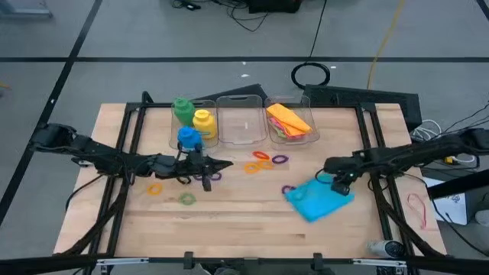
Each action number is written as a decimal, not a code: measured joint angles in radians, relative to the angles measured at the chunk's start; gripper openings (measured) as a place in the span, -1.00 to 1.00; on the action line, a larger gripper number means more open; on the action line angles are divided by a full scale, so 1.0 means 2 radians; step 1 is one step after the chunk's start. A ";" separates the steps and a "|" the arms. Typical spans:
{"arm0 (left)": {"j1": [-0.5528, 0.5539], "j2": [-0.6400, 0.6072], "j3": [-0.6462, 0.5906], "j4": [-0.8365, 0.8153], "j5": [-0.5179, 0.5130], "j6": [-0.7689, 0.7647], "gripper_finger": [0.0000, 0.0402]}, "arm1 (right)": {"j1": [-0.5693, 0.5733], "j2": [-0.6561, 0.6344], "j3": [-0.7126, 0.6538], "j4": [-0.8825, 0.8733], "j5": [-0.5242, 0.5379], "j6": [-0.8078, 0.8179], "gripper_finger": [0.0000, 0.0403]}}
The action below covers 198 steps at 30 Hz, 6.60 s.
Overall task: Pick & Place Sports Items
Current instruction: Fold the blue cloth, then put the blue cloth into the right transparent bin
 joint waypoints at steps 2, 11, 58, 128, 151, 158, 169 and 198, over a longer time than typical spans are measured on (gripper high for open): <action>0.000 0.000 0.000 0.000 0.000 0.000 -0.92 | -0.001 -0.001 0.044 -0.038 0.030 -0.014 -1.00; 0.000 0.000 0.000 -0.006 0.000 0.000 -0.92 | -0.001 0.000 0.171 -0.153 0.140 -0.066 -1.00; 0.000 0.000 0.000 -0.018 0.000 -0.002 -0.92 | -0.001 0.197 0.194 -0.038 0.093 -0.170 -0.60; 0.000 0.000 0.000 -0.026 0.000 0.000 -0.92 | -0.001 0.030 0.017 0.113 -0.063 -0.211 0.00; 0.000 0.000 0.000 -0.026 0.000 -0.002 -0.92 | -0.103 -0.012 0.069 -0.002 0.017 -0.145 0.15; 0.000 0.000 0.000 -0.026 0.000 -0.002 -0.92 | -0.145 0.015 0.001 0.093 -0.048 -0.157 0.42; 0.000 0.000 0.000 -0.026 0.000 -0.002 -0.92 | -0.159 0.035 -0.047 0.165 -0.053 -0.126 0.54; 0.000 0.000 0.000 -0.026 0.000 -0.002 -0.92 | -0.116 0.041 -0.074 0.246 -0.007 -0.164 -0.99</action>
